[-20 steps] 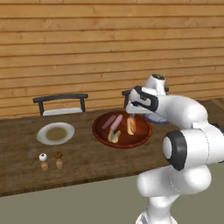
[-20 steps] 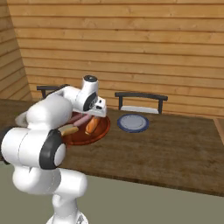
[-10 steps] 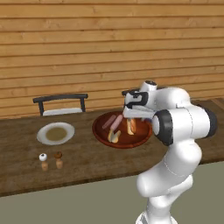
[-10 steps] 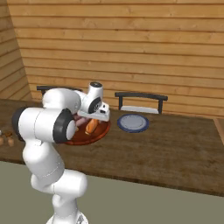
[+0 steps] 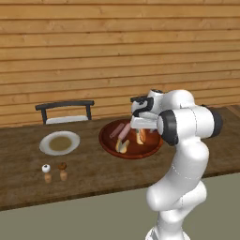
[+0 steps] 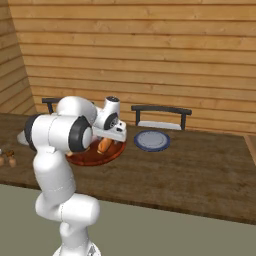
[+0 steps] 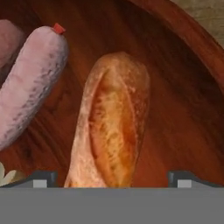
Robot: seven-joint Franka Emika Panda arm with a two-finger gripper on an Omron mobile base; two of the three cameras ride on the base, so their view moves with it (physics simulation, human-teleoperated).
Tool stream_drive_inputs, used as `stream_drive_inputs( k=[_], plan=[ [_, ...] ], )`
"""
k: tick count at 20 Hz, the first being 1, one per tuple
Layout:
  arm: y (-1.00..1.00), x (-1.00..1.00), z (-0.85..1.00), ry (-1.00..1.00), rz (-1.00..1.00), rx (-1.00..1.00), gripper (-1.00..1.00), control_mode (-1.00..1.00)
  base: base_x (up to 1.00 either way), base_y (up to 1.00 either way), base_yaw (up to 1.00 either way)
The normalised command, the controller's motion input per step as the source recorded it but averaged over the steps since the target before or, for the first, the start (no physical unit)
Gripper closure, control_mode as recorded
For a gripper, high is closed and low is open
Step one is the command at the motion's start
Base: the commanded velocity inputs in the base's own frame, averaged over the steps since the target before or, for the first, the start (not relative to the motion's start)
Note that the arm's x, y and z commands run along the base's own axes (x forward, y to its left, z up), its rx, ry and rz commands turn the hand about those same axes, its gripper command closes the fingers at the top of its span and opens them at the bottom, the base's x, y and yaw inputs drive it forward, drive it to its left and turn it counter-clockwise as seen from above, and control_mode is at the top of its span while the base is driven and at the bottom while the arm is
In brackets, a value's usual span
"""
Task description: Place one bun and one sausage from the bowl on each plate.
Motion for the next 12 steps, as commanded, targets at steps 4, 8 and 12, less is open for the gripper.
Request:
stream_drive_inputs(
  k=[4,8,12],
  plan=[
    [0.03,0.11,-0.28,0.05,0.00,0.00,-1.00,-1.00,0.00,0.00,0.00],
    [0.03,0.02,-0.13,0.02,0.00,0.00,1.00,-1.00,0.00,0.00,0.00],
    [-0.02,0.00,0.08,0.00,0.00,0.00,1.00,-1.00,0.00,0.00,0.00]
  ],
)
